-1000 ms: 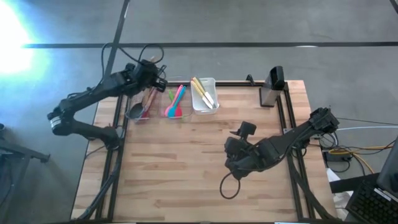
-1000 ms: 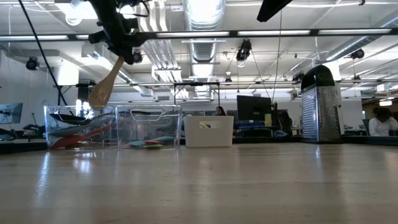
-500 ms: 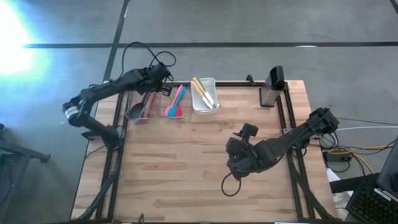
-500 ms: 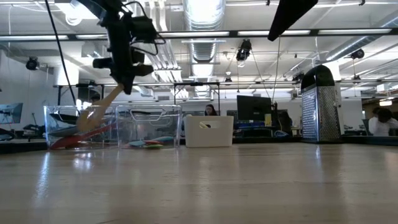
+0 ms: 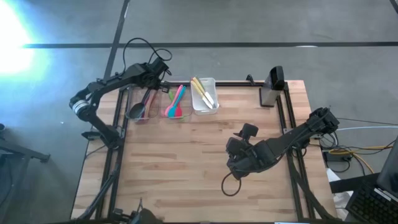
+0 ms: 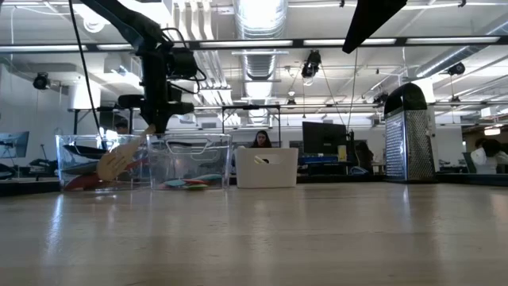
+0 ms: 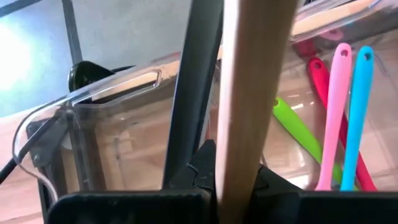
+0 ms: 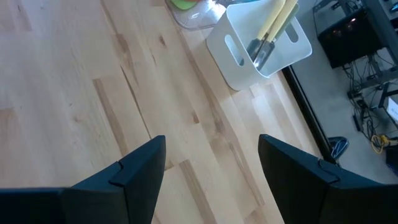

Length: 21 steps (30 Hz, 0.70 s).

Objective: Pick & Place Kitchen Items
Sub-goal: Put the light brown serving spoon into the left transparent bin

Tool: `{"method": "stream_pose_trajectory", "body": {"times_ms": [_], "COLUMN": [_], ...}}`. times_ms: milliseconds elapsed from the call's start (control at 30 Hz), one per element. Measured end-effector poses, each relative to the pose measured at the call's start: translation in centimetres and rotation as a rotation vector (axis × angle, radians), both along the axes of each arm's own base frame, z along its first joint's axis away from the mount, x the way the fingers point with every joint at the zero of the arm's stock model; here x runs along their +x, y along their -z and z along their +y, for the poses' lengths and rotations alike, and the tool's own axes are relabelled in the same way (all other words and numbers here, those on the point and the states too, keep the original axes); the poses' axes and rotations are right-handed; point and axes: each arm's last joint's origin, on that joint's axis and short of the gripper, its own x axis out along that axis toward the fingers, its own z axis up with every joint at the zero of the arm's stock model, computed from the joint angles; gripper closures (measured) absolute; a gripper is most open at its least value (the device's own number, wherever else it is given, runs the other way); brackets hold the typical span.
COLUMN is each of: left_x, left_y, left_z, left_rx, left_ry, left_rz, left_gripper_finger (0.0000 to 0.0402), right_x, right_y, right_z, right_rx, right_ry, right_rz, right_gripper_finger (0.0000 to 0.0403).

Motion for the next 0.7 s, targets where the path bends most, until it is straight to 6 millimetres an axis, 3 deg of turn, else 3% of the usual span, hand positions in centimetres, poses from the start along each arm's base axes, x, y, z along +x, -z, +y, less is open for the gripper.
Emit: {"method": "stream_pose_trajectory", "body": {"times_ms": [367,700], "left_x": [0.2,0.2], "left_y": [1.2,1.3], "left_z": [1.0,1.0], "left_rx": [-0.020,-0.021], "left_ry": [0.001,0.001], "left_rz": [0.027,0.033], "left_gripper_finger": [0.0380,0.0298], "right_x": [0.0,0.0], "right_y": [0.0,0.0], "right_z": [0.0,0.0], "right_rx": [0.000,0.000], "right_ry": [-0.001,-0.002], "right_rz": [-0.002,0.000], "right_gripper_finger": [0.0154,0.0154]}}
